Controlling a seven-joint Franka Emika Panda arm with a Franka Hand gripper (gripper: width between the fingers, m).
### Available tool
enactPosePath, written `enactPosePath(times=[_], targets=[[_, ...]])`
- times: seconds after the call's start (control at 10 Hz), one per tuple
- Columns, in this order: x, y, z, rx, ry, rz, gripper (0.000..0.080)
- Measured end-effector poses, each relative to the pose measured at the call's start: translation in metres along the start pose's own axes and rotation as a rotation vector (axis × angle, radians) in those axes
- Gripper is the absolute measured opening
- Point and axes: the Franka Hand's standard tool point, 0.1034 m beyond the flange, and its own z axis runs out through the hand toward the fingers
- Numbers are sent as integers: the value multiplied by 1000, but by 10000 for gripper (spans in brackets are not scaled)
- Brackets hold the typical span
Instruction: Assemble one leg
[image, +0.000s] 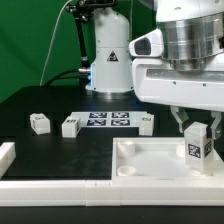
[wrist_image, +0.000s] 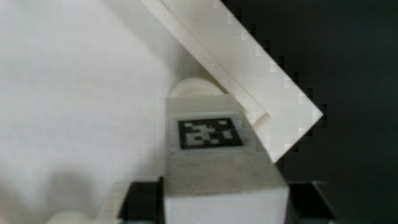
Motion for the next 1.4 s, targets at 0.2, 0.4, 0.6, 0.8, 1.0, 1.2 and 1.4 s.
enactPosePath(times=[0.2, 0.4, 0.6, 0.8, 1.0, 1.2, 1.4], targets=[[1, 1, 0, -1, 2, 147, 294], [2, 1, 0, 1, -1, 214, 294], [1, 1, 1, 0, -1, 150, 488], [0, 1, 2, -2, -3, 6, 633], [1, 2, 2, -4, -5, -235, 646], [0, 1, 3, -6, -4, -429, 649], [0, 1, 3, -14, -1, -669, 649]])
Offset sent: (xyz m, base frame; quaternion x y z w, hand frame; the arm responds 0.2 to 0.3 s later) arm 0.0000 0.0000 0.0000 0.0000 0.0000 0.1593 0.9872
